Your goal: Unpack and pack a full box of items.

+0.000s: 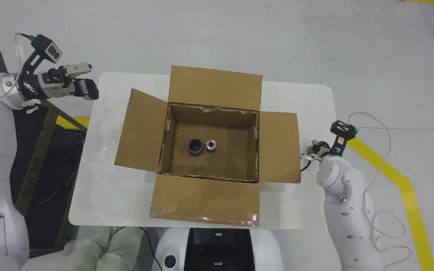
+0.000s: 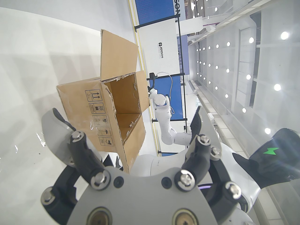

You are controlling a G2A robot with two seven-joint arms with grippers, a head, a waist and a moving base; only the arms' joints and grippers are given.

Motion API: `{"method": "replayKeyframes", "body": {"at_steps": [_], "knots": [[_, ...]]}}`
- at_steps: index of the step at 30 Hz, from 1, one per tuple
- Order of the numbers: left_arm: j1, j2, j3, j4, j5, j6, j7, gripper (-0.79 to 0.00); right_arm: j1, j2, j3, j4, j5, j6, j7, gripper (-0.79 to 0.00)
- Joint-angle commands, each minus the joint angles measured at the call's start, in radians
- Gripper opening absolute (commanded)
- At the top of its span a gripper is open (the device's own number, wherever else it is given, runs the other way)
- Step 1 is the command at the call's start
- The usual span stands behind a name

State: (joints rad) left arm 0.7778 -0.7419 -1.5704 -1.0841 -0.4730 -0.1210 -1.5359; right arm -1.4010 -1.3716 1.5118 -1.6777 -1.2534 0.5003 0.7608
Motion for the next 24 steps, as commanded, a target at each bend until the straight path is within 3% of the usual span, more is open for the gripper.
{"method": "replayKeyframes", "body": {"at_steps": [1, 14, 24], "knots": [[0.000, 0.000, 0.000, 0.000, 0.000, 0.000, 0.000, 0.000, -0.002, 0.000, 0.002, -0.007, -0.009, 0.004, 0.001, -0.182], [0.000, 0.000, 0.000, 0.000, 0.000, 0.000, 0.000, 0.000, -0.074, 0.003, 0.031, -0.229, -0.081, 0.043, 0.005, -0.169], [0.000, 0.000, 0.000, 0.000, 0.000, 0.000, 0.000, 0.000, -0.094, 0.001, -0.015, -0.404, -0.132, -0.005, 0.025, -0.179]]}}
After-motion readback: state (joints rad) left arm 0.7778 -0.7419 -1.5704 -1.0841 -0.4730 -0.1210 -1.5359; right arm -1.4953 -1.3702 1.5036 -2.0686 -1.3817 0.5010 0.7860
